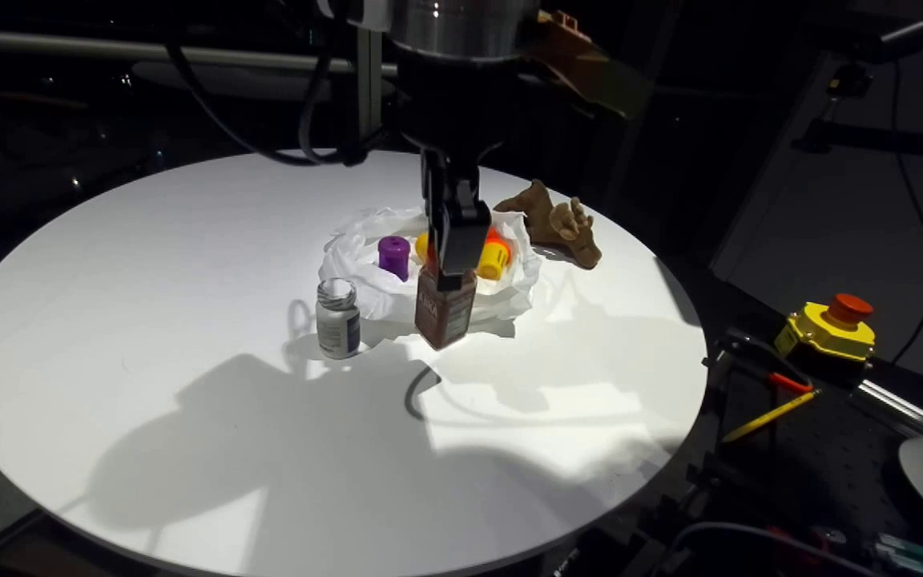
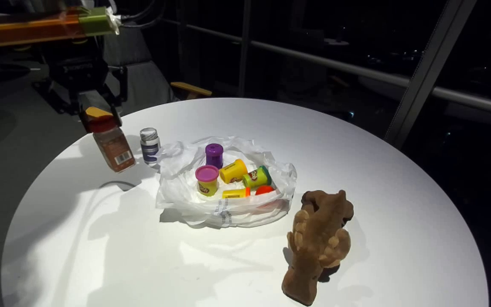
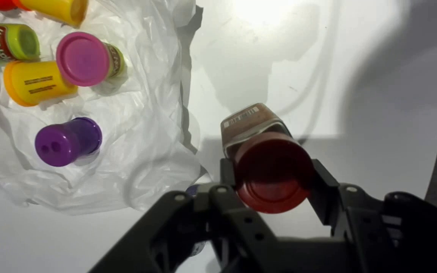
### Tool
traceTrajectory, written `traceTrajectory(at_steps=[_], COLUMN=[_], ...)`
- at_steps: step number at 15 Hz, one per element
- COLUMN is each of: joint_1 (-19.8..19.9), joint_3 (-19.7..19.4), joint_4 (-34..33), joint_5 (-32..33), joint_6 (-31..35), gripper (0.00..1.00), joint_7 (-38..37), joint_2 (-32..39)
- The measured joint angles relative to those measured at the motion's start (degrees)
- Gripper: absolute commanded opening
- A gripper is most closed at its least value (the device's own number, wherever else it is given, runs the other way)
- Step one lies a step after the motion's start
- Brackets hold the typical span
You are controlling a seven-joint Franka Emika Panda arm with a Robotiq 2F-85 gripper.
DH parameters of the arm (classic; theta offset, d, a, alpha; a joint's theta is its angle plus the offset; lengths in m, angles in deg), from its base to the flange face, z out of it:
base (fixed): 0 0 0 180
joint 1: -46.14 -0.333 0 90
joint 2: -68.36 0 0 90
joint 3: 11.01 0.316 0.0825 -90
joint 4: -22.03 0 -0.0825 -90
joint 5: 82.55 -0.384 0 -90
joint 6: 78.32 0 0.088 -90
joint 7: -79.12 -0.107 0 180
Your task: Remove the contents in the plastic bag and put them on the table.
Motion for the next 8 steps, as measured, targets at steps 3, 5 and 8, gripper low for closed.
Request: traceTrajectory(at_steps=[3, 5, 8], joint_1=[-0.29, -0.45, -0.49], joint_3=[-0.28, -1.03, -2.28], joint_4=[1.95, 2.43, 2.35], joint_5=[6.77, 11.13, 13.35], joint_6=[5.93, 10.21, 14.67], gripper=[0.24, 0.24, 0.24], joint_7=[-3.16, -5.9, -7.07], joint_2=[2.54, 4.82, 7.26])
